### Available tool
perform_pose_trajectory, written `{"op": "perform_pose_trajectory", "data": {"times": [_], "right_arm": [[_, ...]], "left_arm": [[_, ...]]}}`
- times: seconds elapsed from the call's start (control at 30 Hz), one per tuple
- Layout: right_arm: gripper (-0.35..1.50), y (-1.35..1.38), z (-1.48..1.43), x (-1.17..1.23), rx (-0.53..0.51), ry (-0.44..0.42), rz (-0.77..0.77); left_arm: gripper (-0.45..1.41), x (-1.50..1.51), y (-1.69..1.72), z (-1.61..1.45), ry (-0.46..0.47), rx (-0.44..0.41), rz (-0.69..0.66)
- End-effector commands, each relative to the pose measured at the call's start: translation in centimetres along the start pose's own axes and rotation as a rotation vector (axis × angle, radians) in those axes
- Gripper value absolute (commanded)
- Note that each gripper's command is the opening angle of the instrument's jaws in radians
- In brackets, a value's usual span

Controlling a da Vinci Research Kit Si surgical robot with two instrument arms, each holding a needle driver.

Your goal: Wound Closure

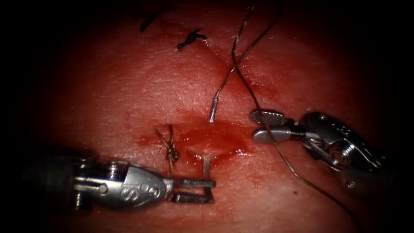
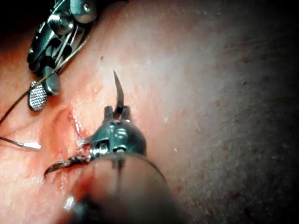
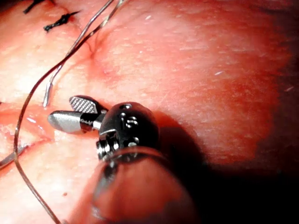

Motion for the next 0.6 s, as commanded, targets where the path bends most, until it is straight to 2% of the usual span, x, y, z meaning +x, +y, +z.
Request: {"op": "perform_pose_trajectory", "data": {"times": [0.03, 0.1, 0.13, 0.2, 0.23, 0.27, 0.33, 0.43, 0.47, 0.5, 0.57, 0.6], "right_arm": [[0.15, -0.03, 0.02, -0.06, 0.007, -0.003, 0.000], [0.52, -0.16, 0.01, -0.13, 0.010, -0.005, 0.001], [0.52, -0.16, 0.01, -0.13, 0.010, -0.005, 0.001], [0.94, -0.25, 0.03, -0.15, 0.010, -0.004, 0.003], [0.94, -0.28, 0.04, -0.15, 0.010, -0.004, 0.005], [0.84, -0.36, 0.06, -0.11, 0.021, -0.003, -0.036], [0.84, -0.40, 0.08, -0.06, 0.022, 0.001, -0.099], [0.99, -0.49, 0.07, 0.09, 0.041, -0.003, -0.249], [0.99, -0.49, 0.07, 0.09, 0.041, -0.003, -0.249], [1.08, -0.50, 0.05, 0.14, 0.040, -0.019, -0.275], [1.21, -0.52, 0.01, 0.24, 0.005, -0.064, -0.317], [1.23, -0.56, -0.10, 0.39, -0.047, -0.080, -0.358]], "left_arm": [[-0.45, -0.05, -0.02, 0.06, -0.005, 0.010, -0.026], [-0.45, -0.29, -0.10, 0.03, -0.031, 0.036, -0.128], [-0.45, -0.29, -0.10, 0.03, -0.031, 0.036, -0.128], [-0.45, -0.44, -0.12, -0.01, -0.051, 0.052, -0.220], [-0.45, -0.50, -0.13, -0.02, -0.056, 0.059, -0.263], [-0.45, -0.61, -0.16, -0.04, -0.085, 0.069, -0.357], [-0.45, -0.70, -0.18, -0.07, -0.125, 0.077, -0.426], [-0.45, -0.81, -0.24, -0.14, -0.162, 0.099, -0.487], [-0.45, -0.81, -0.24, -0.14, -0.162, 0.099, -0.487], [-0.45, -0.84, -0.27, -0.17, -0.181, 0.104, -0.490], [-0.45, -0.90, -0.32, -0.23, -0.205, 0.113, -0.488], [-0.45, -0.98, -0.38, -0.31, -0.217, 0.124, -0.466]]}}
